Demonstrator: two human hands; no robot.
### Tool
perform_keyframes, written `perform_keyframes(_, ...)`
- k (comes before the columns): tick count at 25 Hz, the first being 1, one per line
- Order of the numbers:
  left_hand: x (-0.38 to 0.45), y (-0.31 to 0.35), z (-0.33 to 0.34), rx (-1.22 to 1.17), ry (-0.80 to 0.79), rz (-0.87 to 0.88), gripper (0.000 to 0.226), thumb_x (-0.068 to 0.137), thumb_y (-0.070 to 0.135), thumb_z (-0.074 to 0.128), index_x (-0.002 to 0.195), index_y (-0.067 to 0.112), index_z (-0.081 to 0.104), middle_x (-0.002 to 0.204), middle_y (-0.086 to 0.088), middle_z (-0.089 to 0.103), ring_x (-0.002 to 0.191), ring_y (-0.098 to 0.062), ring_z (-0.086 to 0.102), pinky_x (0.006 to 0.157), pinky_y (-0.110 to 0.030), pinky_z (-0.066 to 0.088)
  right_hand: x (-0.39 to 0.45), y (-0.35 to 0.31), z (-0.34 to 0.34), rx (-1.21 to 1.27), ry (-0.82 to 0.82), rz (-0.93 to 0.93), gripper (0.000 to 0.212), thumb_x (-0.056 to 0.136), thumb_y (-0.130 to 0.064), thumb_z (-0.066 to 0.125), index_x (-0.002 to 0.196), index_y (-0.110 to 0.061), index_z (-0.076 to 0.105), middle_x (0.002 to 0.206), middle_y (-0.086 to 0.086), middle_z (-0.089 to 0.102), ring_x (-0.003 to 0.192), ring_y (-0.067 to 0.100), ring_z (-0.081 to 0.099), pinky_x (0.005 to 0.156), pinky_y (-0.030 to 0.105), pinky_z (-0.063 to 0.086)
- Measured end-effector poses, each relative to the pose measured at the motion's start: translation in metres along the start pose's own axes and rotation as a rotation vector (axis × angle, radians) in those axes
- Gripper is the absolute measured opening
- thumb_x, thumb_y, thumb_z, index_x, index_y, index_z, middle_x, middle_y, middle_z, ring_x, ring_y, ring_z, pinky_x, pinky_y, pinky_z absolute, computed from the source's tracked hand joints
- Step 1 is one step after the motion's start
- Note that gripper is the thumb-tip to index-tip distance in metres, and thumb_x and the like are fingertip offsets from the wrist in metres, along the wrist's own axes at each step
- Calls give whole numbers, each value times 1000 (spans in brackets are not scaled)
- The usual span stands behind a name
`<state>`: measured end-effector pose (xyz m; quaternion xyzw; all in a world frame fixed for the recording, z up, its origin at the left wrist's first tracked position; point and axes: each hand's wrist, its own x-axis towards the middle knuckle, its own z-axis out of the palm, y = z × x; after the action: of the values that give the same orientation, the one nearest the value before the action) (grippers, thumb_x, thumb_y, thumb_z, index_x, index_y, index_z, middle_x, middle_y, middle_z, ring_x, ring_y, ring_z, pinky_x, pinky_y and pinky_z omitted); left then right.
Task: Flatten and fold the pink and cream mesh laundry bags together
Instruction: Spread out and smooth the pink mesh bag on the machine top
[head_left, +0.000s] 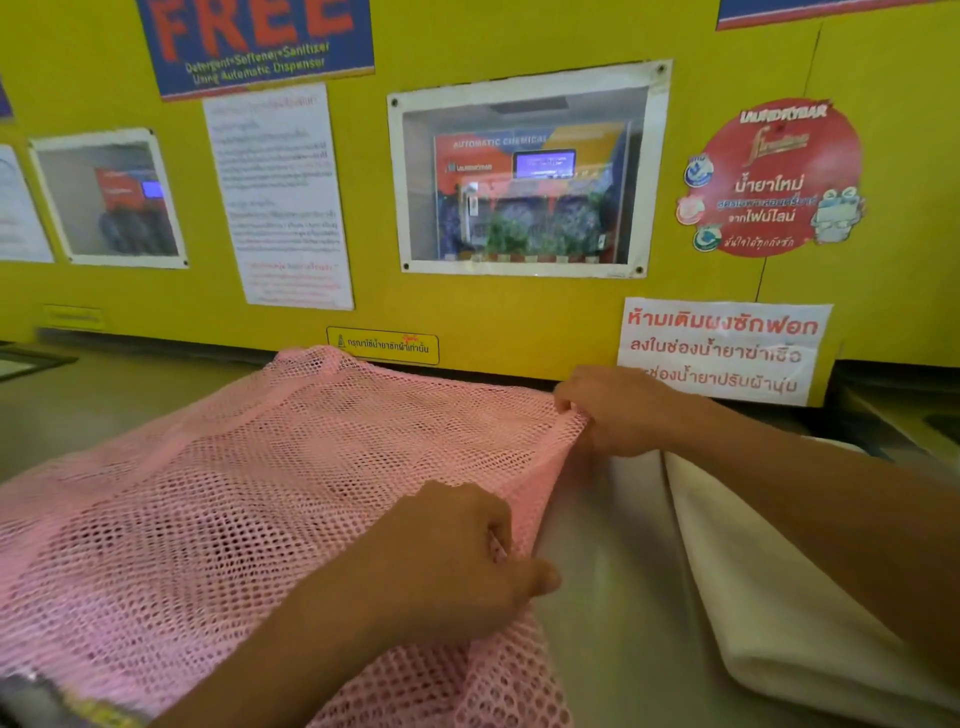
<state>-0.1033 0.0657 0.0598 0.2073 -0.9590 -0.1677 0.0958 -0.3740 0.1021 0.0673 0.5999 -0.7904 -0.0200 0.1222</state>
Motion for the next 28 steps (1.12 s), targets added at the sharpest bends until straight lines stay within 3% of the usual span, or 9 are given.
perform_keyframes(2, -5, -2, -5, -28, -17, -8, 11, 79, 29, 68, 76, 27, 58, 82, 13, 59, 72, -6, 56, 61, -29, 50, 8, -2, -5, -71, 3, -21, 22, 85, -24, 60, 107, -20, 60, 104, 2, 55, 95, 21, 55, 72, 32, 42)
perform_keyframes(4, -12, -11, -13, -132, -28, -6, 22, 81, 9, 60, 78, 30, 57, 83, 16, 56, 69, -4, 53, 57, -24, 45, 20, -6, -11, -136, 58, -30, 18, 86, -26, 58, 102, -19, 62, 103, 4, 54, 97, 23, 55, 71, 33, 42)
perform_keyframes(7, -28, -43, -37, -288, -4, -4, 34, 84, 0, 52, 82, 33, 59, 63, 22, 55, 50, -2, 47, 49, -19, 36, 52, -19, -21, -173, 234, -8, 9, 83, -25, 59, 90, -20, 62, 100, 5, 53, 95, 26, 55, 69, 36, 43)
perform_keyframes(10, -44, -88, -65, -449, 10, 9, 44, 83, -9, 48, 95, 32, 62, 61, 13, 55, 49, -11, 41, 51, -28, 30, 94, -49, -36, -179, 318, -12, 13, 78, -19, 58, 89, -18, 65, 97, 7, 56, 94, 30, 57, 69, 37, 46)
perform_keyframes(14, -61, -163, -96, -269, 221, -62, 57, 84, -8, 49, 106, 42, 60, 79, 15, 58, 47, -6, 44, 48, -25, 37, 149, -110, -45, -176, 393, -82, 33, 81, -15, 52, 108, -25, 68, 102, 3, 64, 99, 29, 61, 73, 37, 43)
perform_keyframes(18, -71, -242, -129, -115, 323, -136, 62, 81, -8, 52, 114, 44, 60, 118, 22, 57, 78, 6, 60, 59, -11, 48, 207, -175, -48, -284, 465, -118, 39, 83, -12, 50, 116, -28, 65, 105, 0, 68, 99, 28, 63, 80, 39, 36)
perform_keyframes(21, -71, -293, -151, -90, 307, -155, 61, 78, -7, 51, 111, 43, 60, 116, 14, 60, 70, -1, 61, 57, -20, 51, 245, -210, -52, -381, 484, -121, 33, 83, -9, 49, 108, -23, 66, 97, 3, 68, 93, 29, 63, 81, 40, 35)
perform_keyframes(24, -71, -334, -167, -150, 238, -173, 62, 82, -7, 49, 115, 45, 58, 120, 13, 54, 78, -3, 63, 57, -21, 54, 279, -240, -50, -444, 400, -109, 31, 85, -7, 47, 108, -20, 63, 98, 3, 66, 94, 28, 61, 85, 42, 36)
perform_keyframes(28, -66, -371, -174, -150, 198, -223, 58, 85, -4, 52, 122, 42, 55, 114, 22, 48, 87, -4, 60, 61, -10, 48, 322, -271, -46, -463, 280, -36, 25, 87, -8, 48, 105, -16, 63, 100, 4, 64, 99, 28, 58, 94, 47, 36)
